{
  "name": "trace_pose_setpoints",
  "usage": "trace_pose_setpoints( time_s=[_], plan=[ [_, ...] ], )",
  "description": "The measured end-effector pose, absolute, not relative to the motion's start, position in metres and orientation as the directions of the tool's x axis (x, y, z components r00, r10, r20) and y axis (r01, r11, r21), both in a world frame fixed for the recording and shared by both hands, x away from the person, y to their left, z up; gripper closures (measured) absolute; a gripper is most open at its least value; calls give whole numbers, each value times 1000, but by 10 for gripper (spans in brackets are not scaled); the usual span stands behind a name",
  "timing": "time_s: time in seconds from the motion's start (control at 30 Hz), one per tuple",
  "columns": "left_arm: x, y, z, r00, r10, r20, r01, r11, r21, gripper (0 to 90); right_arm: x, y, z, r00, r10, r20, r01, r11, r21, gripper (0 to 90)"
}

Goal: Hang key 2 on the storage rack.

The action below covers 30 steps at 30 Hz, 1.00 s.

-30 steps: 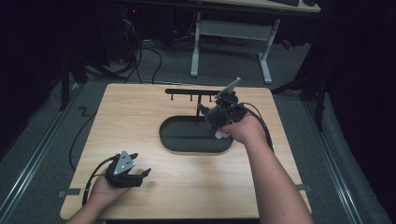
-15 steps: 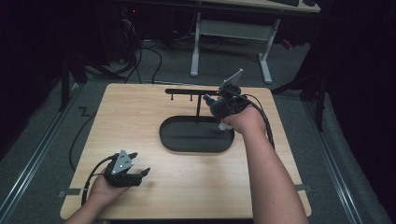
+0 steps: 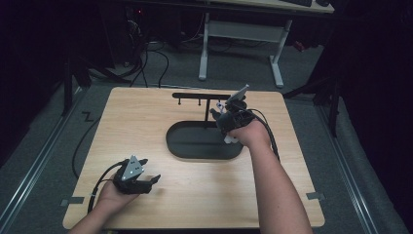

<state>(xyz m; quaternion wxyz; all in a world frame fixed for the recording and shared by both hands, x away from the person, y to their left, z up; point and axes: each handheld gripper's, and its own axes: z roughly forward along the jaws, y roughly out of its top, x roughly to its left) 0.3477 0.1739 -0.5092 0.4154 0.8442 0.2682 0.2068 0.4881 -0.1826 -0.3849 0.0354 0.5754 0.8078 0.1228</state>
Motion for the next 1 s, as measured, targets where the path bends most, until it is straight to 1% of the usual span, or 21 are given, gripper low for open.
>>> trace_pose_setpoints(
  time_s=[0.07,0.17,0.27,0.53,0.67,0.73,0.83,1.0],
  plan=[
    [347,175,-509,771,625,127,281,-511,813,264,490,-183,-387,-337,937,91,920,306,246,425],
    [347,175,-507,769,628,122,281,-503,817,271,493,-184,-390,-311,943,121,930,276,242,302],
    [347,175,-508,770,626,124,286,-512,810,271,491,-183,-387,-308,943,123,929,270,254,262],
    [342,179,-506,759,636,141,285,-518,806,276,472,-195,-384,-304,944,128,920,256,297,287],
    [339,184,-509,742,656,139,303,-513,803,273,457,-202,-391,-329,939,105,898,277,341,310],
    [336,188,-510,735,665,132,317,-508,801,272,447,-204,-397,-361,930,66,872,312,378,323],
    [333,196,-511,721,686,97,350,-482,803,273,435,-209,-407,-360,926,111,862,285,418,328],
    [326,207,-513,692,716,88,378,-464,801,275,416,-220,-428,-398,913,90,811,305,499,314]
  ],
)
